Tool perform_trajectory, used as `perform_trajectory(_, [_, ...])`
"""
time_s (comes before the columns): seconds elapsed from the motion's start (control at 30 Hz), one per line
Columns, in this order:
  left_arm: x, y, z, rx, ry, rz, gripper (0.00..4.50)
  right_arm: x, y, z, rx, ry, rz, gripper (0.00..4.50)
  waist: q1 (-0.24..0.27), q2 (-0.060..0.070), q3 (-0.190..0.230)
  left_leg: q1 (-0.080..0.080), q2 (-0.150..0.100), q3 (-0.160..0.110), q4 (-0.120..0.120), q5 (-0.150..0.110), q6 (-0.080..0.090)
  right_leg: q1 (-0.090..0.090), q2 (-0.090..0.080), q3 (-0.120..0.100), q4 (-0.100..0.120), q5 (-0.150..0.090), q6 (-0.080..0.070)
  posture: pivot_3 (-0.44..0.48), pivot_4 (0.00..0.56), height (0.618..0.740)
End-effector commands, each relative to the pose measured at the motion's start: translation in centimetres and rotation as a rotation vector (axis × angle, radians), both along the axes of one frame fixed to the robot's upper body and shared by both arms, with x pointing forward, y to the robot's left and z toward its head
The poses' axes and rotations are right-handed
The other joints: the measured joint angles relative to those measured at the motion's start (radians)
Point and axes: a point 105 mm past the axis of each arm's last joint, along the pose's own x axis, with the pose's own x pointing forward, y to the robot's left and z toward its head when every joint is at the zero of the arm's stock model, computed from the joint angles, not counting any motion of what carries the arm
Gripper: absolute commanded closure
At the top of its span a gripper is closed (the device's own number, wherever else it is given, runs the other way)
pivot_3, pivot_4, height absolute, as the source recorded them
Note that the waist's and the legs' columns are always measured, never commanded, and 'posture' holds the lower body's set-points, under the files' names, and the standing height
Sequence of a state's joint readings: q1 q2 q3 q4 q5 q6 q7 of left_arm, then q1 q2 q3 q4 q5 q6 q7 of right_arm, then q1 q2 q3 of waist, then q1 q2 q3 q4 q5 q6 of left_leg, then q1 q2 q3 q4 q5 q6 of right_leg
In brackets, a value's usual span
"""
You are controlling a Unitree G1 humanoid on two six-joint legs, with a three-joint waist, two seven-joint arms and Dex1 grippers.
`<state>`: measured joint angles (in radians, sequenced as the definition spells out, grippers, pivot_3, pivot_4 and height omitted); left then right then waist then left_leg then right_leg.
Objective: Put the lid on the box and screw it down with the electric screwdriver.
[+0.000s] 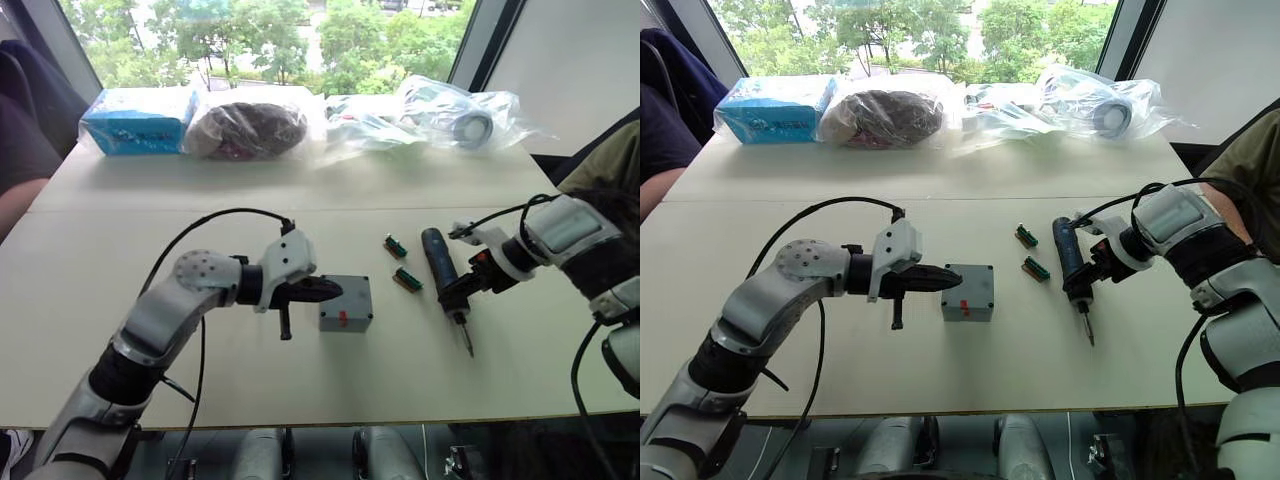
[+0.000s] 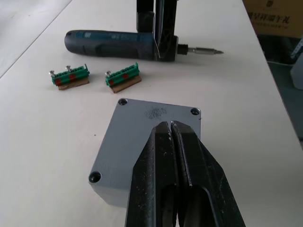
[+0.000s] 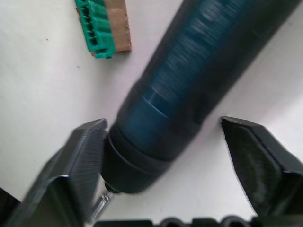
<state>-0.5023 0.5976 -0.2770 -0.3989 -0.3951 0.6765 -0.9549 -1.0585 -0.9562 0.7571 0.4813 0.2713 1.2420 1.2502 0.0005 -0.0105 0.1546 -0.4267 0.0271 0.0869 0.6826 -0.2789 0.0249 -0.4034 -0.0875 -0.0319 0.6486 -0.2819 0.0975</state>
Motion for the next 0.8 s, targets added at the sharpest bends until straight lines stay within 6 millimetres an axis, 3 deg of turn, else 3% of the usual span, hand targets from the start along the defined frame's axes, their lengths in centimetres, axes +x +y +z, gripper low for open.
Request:
perform_trajectory(0.03, [0.0,0.3,1.3,-0.028,-0.045,0.017,4.5,-1.1,-0.2,-2.1,-0.031,0.084,0.016,2.04,0.002,0.0,0.0,0.0,0.0,0.0,0.0,0.0,0.0,0.0,0.0,0.0,0.0,0.0,0.0,0.0,0.15,0.74])
perform_trajectory(0.1, [0.2,0.3,1.3,-0.031,-0.047,0.025,4.5,-1.5,-0.4,-2.3,-0.03,0.099,0.013,2.65,0.006,0.0,0.0,0.0,0.0,0.0,0.0,0.0,0.0,0.0,0.0,0.0,0.0,0.0,0.0,0.0,0.15,0.74])
perform_trajectory(0.27, [0.7,0.1,1.4,-0.039,-0.049,0.027,4.5,-1.3,-1.1,-2.0,-0.025,0.074,-0.039,2.69,0.012,0.0,0.0,0.0,0.0,-0.001,0.0,0.0,0.0,0.001,0.0,-0.001,0.0,0.0,0.0,0.0,0.15,0.74])
perform_trajectory(0.37, [1.1,-0.2,1.5,-0.044,-0.053,0.017,4.5,-0.1,-2.0,-0.5,-0.011,-0.013,-0.101,2.69,0.012,0.0,0.0,0.0,0.0,-0.001,0.0,0.0,0.0,0.001,0.0,-0.001,-0.001,0.0,0.0,0.0,0.15,0.74])
perform_trajectory(0.53, [1.7,0.1,1.2,-0.041,-0.039,0.009,4.5,3.7,-3.6,5.8,0.058,-0.331,-0.224,2.69,0.01,0.006,0.003,-0.001,-0.001,0.002,0.001,0.0,-0.001,-0.001,-0.001,0.0,0.0,0.001,-0.001,0.0,0.15,0.74])
perform_trajectory(0.63, [1.8,0.5,1.3,-0.046,-0.02,-0.005,4.5,6.1,-3.9,10.1,0.05,-0.644,-0.232,2.69,0.009,0.01,0.007,-0.002,-0.001,0.003,0.0,0.002,-0.003,-0.004,-0.001,0.001,0.0,0.001,0.0,0.0,0.15,0.74])
perform_trajectory(0.7, [1.9,0.7,1.4,-0.052,-0.004,-0.012,4.5,7.2,-2.5,13.4,0.14,-0.87,-0.219,2.69,0.005,0.01,0.007,-0.004,0.0,0.004,-0.001,0.004,-0.007,-0.006,0.0,0.001,0.0,0.001,0.0,0.0,0.15,0.74])
perform_trajectory(0.73, [2.2,0.8,1.2,-0.04,0.001,-0.006,4.5,7.3,-0.8,15.8,0.257,-1.023,-0.215,2.69,0.003,0.011,0.007,-0.004,0.001,0.004,-0.002,0.004,-0.007,-0.006,0.001,0.001,0.0,0.001,0.0,0.0,0.15,0.74])
perform_trajectory(0.8, [3.4,1.0,0.7,-0.012,-0.005,0.023,4.5,5.6,2.3,19.1,0.48,-1.245,-0.174,2.69,-0.008,0.011,0.007,-0.004,0.003,0.005,-0.002,0.005,-0.008,-0.008,0.002,0.002,0.001,0.001,0.0,0.0,0.15,0.74])
